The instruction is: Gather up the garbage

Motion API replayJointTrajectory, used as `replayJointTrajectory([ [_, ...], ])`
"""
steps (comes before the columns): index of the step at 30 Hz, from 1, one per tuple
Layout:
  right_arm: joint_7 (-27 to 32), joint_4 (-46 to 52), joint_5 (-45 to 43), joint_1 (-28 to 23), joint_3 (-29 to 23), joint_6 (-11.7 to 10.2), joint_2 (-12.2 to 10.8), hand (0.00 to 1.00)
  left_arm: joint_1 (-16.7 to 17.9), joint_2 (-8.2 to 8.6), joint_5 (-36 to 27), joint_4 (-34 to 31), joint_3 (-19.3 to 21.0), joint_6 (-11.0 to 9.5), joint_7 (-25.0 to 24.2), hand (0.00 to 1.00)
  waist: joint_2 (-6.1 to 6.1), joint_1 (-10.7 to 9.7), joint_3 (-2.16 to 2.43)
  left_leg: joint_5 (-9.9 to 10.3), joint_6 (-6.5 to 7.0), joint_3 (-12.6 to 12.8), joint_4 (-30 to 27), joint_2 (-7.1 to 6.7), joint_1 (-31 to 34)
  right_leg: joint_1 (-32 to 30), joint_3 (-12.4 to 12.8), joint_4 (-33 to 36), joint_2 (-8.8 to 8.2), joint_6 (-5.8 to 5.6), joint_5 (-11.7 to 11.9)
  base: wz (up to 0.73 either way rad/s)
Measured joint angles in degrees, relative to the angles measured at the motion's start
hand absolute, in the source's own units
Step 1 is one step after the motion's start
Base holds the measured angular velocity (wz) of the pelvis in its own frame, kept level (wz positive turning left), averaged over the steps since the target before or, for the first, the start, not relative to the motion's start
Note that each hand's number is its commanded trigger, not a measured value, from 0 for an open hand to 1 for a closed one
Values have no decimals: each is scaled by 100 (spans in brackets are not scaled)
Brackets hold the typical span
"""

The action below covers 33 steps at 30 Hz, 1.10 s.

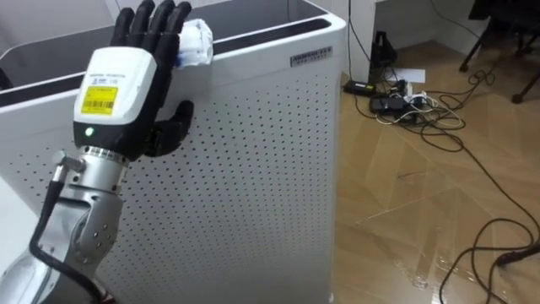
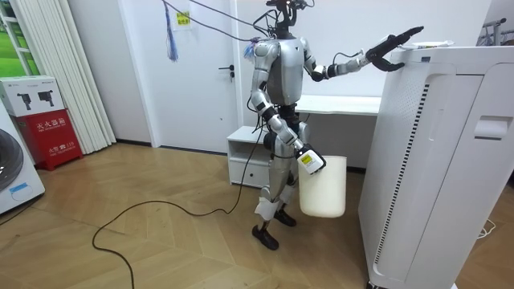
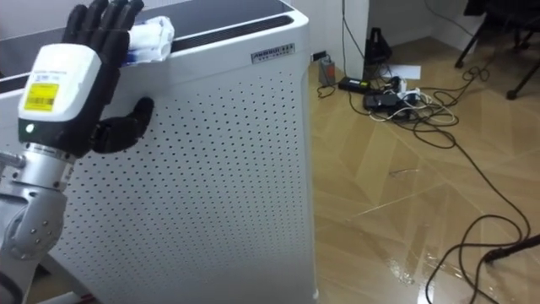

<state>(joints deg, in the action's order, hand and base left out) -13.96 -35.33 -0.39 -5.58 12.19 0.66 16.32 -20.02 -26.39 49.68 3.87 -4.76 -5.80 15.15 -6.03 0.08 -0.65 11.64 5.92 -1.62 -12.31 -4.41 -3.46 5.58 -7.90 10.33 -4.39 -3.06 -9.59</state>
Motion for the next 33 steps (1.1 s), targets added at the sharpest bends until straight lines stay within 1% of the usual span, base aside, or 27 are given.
replayJointTrajectory([
  [2,0,1,0,10,0,96,1,100,0,-1,-72,122,0,1,-189,0,-14,3,-1,-10,-17,3,-9,7,82,-77,-1,40,7,13,8,0],
  [5,-9,1,-1,11,0,211,0,100,-62,-1,-80,120,6,39,-356,0,-17,5,1,-13,-21,29,-2,20,99,-96,-6,42,19,26,16,0],
  [6,-26,2,0,12,-8,252,0,100,-72,-1,-80,121,7,75,-433,7,-29,4,9,-15,-24,44,7,28,92,-97,-2,43,25,32,20,0],
  [7,-51,3,0,12,-9,292,3,100,-90,-1,-80,124,9,115,-520,33,-32,6,11,-21,-34,84,6,43,89,-96,2,45,31,42,26,-3],
  [8,-54,4,0,12,-9,307,3,100,-102,-1,-80,124,9,139,-562,85,-35,8,14,-26,-42,114,6,53,89,-96,4,45,34,46,29,0],
  [9,-59,4,0,12,-10,316,3,100,-128,-1,-80,126,10,180,-634,100,-37,9,15,-37,-60,142,6,67,89,-96,3,45,40,54,34,0],
  [12,-82,34,0,10,-48,320,5,100,-203,-2,-79,145,19,287,-827,100,-50,3,23,-48,-77,144,18,84,88,-102,-4,46,56,71,44,0],
  [14,-90,157,0,10,-54,333,41,100,-237,-3,-158,207,89,300,-889,100,-79,7,41,-64,-91,181,62,93,82,-124,9,47,59,85,55,-5],
  [16,-98,249,0,11,-54,352,69,100,-319,-3,-303,208,208,300,-924,100,-77,1,41,-76,-99,241,65,108,70,-120,15,53,62,90,59,-4],
  [18,-100,337,4,11,-55,369,112,100,-354,-2,-406,226,297,325,-922,100,-124,-2,63,-92,-105,315,73,119,52,-116,41,54,60,90,59,-7],
  [19,-100,393,4,10,-55,375,126,100,-406,-4,-415,242,357,341,-970,100,-148,-5,51,-94,-108,333,94,125,12,-95,59,54,66,90,59,-8],
  [21,-99,442,5,11,-57,378,129,100,-412,0,-427,269,388,342,-992,100,-158,-8,45,-94,-110,343,119,135,-25,-73,70,50,76,91,58,-3],
  [24,-106,508,5,11,-122,394,116,100,-436,-4,-449,217,472,348,-962,100,-154,-18,42,-104,-126,344,156,142,-17,-97,68,41,86,96,60,0],
  [26,-106,508,5,12,-126,438,116,100,-458,-31,-445,183,511,353,-956,100,-150,-17,41,-106,-130,336,156,144,-17,-96,74,40,91,100,57,0],
  [29,-99,507,5,11,-124,466,108,100,-474,-84,-470,158,528,353,-866,100,-129,-32,26,-124,-142,320,140,144,-17,-83,74,40,91,109,52,0],
  [31,-57,501,6,12,-122,487,91,100,-484,-85,-608,129,530,361,-747,100,-92,-33,0,-126,-146,313,136,150,-4,-85,74,39,98,117,46,2],
  [33,12,468,11,25,-110,490,68,100,-553,-85,-748,58,538,411,-665,100,-50,-48,-30,-127,-148,302,130,151,16,-95,86,39,100,122,43,4],
])
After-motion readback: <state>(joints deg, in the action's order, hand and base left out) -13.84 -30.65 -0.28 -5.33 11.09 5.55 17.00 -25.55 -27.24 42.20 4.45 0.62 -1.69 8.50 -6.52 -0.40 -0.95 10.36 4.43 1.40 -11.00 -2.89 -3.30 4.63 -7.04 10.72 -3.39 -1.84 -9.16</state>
